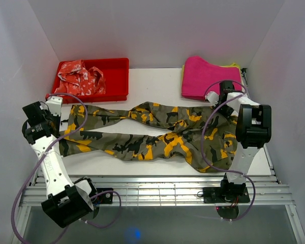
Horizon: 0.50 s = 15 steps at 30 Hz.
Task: Fold and stack the trousers
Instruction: Flatten the trousers out
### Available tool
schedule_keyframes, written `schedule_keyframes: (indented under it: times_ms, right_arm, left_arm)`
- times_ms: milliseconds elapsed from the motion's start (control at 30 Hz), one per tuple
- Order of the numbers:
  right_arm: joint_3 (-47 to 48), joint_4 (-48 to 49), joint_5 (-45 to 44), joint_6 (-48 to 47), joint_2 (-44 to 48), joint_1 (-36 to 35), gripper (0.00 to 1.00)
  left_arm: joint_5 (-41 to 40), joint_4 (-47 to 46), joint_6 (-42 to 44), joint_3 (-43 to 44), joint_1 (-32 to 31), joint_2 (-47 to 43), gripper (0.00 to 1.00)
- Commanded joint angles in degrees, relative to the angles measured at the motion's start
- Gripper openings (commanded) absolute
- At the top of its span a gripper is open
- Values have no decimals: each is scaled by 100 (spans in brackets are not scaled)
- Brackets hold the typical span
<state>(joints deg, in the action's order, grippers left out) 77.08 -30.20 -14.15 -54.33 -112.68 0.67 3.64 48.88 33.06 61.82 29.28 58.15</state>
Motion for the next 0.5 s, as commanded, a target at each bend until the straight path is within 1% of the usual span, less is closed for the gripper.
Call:
schedule_keyframes:
  times_ms: [0,100,167,200,233,267,300,333,367,400,433,467]
  right_arm:
    - [378,365,-236,80,-113,-66,8]
    - [536,427,-316,80,-192,-67,8]
    - [624,427,-404,71,-228,-58,14]
    - [746,305,-352,89,-210,-58,19]
    - [808,199,-282,106,-141,-58,34]
    - [887,59,-211,115,-88,-67,41]
    - [1036,-99,-11,133,-18,-67,48]
    - [1107,-466,122,133,140,-67,63]
    - [1177,-652,228,133,220,-58,71]
    - [1317,-872,446,133,299,-67,81]
    - [1371,-1309,570,98,474,-67,84]
    - [1371,-1496,632,71,588,-67,85]
  left_arm:
    - [-441,515,377,67,34,204,0]
    - [-601,596,403,67,34,784,0]
    - [-470,535,316,137,34,1170,0]
    - [-391,508,167,276,43,1599,0]
    - [-138,534,131,400,34,1803,0]
    - [82,543,78,523,34,1988,4]
    - [432,482,-18,759,34,2329,15]
    - [575,464,-71,900,34,2515,20]
    - [716,464,-115,1058,34,2700,27]
    - [856,490,-237,1408,34,3102,39]
    - [936,578,-256,1629,34,3306,44]
    - [1015,700,-265,1857,34,3499,47]
